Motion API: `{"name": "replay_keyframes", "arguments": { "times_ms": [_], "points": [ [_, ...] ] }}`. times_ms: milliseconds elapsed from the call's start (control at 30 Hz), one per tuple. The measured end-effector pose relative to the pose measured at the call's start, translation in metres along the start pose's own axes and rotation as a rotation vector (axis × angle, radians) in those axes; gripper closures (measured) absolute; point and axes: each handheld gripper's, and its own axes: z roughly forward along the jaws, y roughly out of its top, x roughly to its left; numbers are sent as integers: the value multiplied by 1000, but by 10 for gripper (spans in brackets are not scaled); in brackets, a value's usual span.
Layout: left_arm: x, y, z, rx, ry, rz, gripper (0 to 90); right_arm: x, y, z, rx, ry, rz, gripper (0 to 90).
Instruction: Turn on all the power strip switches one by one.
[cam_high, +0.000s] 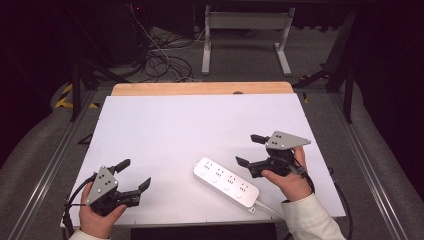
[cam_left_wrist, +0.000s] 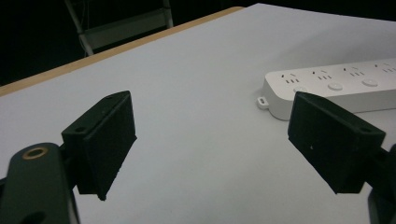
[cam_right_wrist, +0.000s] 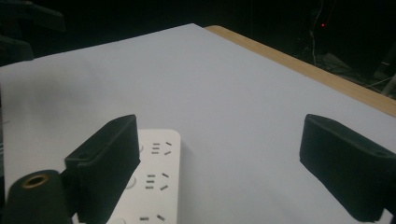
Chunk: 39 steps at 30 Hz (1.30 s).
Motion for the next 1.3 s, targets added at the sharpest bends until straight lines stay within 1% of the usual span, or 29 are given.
{"name": "replay_keyframes", "arguments": {
  "times_ms": [67, 133, 233, 367, 400, 500, 533, 633, 667, 700, 767, 833, 867, 900, 967, 1067, 1100, 1167, 1233, 1300],
  "points": [
    [0, 0, 0, 0, -1, -2, 154, -3, -6, -5, 4, -14, -18, 89],
    [0, 0, 0, 1, -1, -1, 154, -6, -12, -10, 2, -31, -19, 83],
    [0, 0, 0, 2, -2, 1, 154, -9, -20, -16, -9, -49, -11, 70],
    [-3, 1, 0, 11, -5, 27, 154, -15, -33, -24, -14, -78, 4, 64],
    [-3, 1, 0, 15, -2, 40, 154, -16, -36, -26, -17, -80, 14, 60],
    [-4, 2, 0, 13, -3, 33, 154, -20, -48, -31, -5, -94, 25, 51],
    [-2, 2, 0, 12, 2, 43, 154, -21, -53, -32, -2, -95, 34, 52],
    [-2, 1, 0, 9, 1, 24, 154, -25, -66, -35, 21, -106, 58, 51],
    [-1, 1, 0, 10, -1, 19, 154, -27, -70, -37, 35, -112, 59, 51],
    [0, 1, 0, 10, -5, 13, 154, -28, -74, -38, 55, -116, 63, 51],
    [1, 0, 0, 6, -13, -13, 154, -31, -82, -41, 118, -132, 95, 54],
    [3, -1, -1, 0, -19, -30, 154, -33, -89, -42, 126, -144, 115, 57],
    [4, -1, -1, 4, -19, -31, 154, -33, -92, -43, 129, -146, 120, 56],
    [5, -1, -1, 4, -17, -30, 154, -33, -94, -43, 133, -146, 122, 54],
    [6, -2, -1, 5, -23, -47, 154, -32, -99, -44, 141, -147, 113, 54],
    [7, -3, 0, 13, -21, -45, 154, -33, -103, -44, 154, -144, 107, 59],
    [8, -3, 0, 24, -17, -45, 154, -34, -104, -44, 161, -143, 100, 66],
    [8, -3, 1, 28, -13, -47, 154, -34, -104, -43, 176, -136, 79, 63],
    [9, -4, 0, 26, -7, -40, 154, -34, -103, -42, 176, -131, 67, 60],
    [9, -4, 1, 26, 0, -24, 154, -33, -103, -42, 170, -130, 62, 60]
  ]
}}
